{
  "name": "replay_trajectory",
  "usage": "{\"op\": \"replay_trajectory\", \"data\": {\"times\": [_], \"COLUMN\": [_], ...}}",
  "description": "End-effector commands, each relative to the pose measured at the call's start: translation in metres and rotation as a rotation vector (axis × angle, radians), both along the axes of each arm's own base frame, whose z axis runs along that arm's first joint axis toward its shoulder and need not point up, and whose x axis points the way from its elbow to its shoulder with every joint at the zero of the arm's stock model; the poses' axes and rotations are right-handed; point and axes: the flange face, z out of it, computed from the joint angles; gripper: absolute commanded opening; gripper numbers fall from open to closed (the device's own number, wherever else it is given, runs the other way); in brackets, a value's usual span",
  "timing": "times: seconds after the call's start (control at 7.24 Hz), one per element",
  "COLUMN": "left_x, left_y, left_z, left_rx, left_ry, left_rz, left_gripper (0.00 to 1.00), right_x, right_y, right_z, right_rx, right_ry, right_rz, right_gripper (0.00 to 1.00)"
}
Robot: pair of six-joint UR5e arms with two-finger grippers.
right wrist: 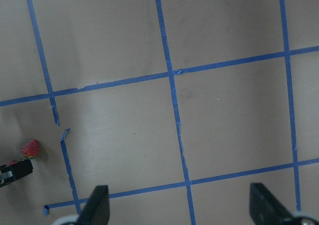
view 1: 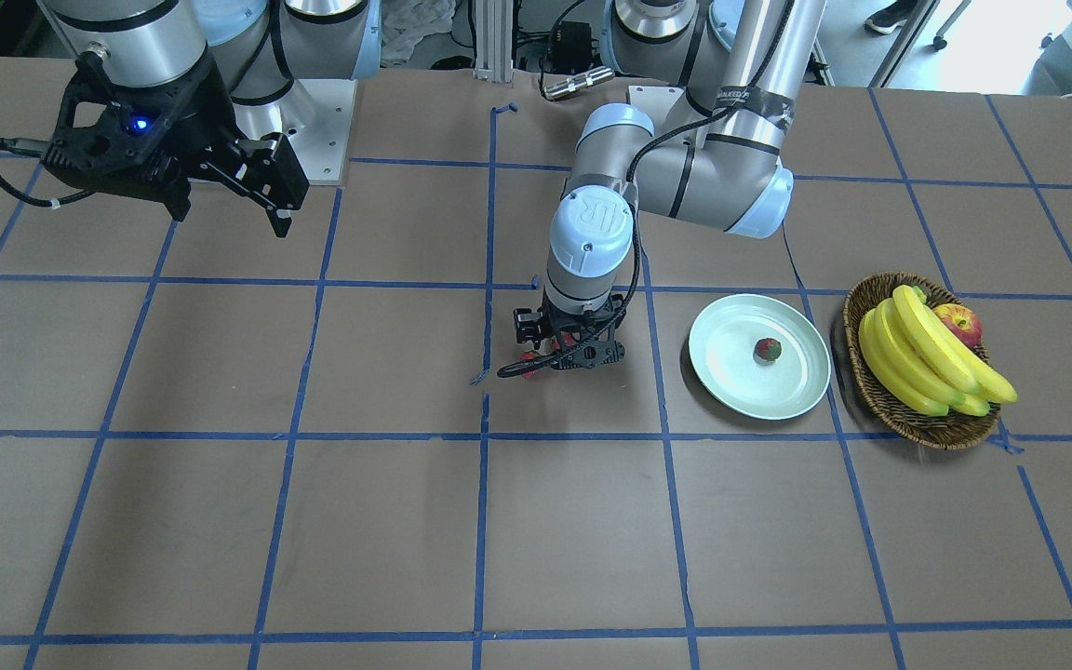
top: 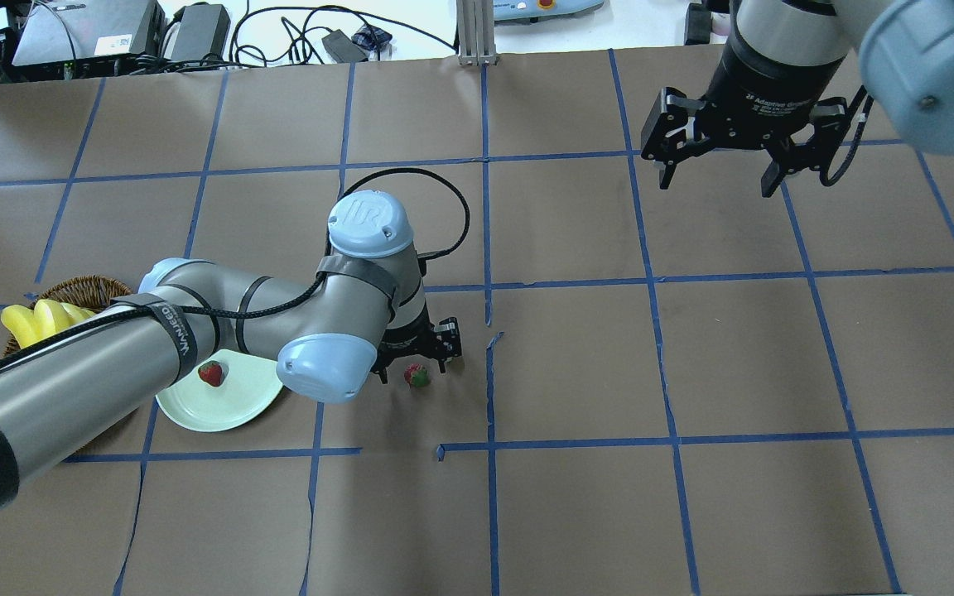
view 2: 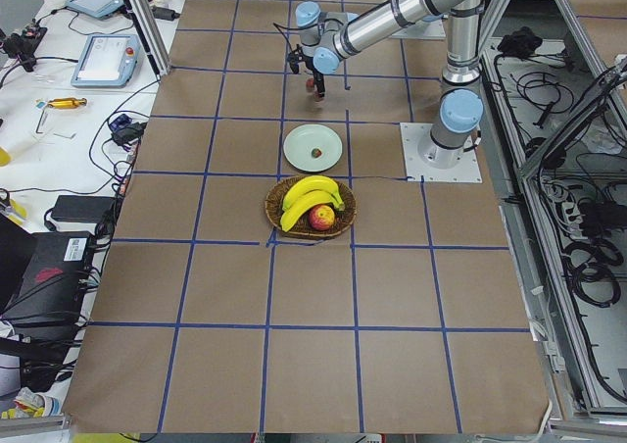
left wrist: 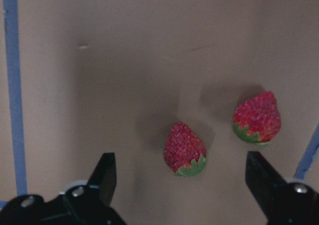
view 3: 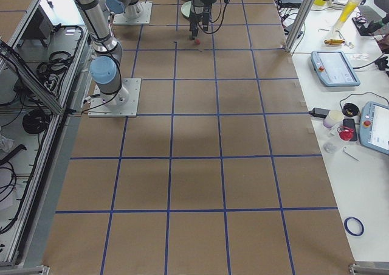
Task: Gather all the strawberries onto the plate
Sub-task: 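Reach back and grasp a second strawberry with the left gripper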
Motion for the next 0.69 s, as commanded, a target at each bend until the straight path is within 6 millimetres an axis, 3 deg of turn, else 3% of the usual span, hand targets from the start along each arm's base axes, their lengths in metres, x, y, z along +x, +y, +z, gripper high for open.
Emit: {"op": "replay_trajectory", "data": {"times": [0.0,0.14,0.41,0.55], "left_x": [-0.002,-0.001,0.017,0.067], "left_y": [-0.003,-0.003,-0.008,-0.024], "left_z": [-0.005,-0.003,0.025,0.035], "left_rx": [-0.008,-0.010,-0.043,-0.029], "left_ry": [0.004,0.004,-0.013,-0.077], "left_rz": [-0.008,-0.019,-0.065,-0.083], "left_gripper": [0.18,0.00,0.00,0.00], "right_x": [0.000,0.000,0.000,0.000], "right_y": [0.000,0.000,0.000,0.000], "right_z": [0.000,0.000,0.000,0.001], "right_rx": [0.000,0.000,0.000,0.000], "right_ry": [0.000,0.000,0.000,0.000], "right_rz": [0.000,0.000,0.000,0.000], "right_gripper": [1.00,1.00,1.00,1.00]}}
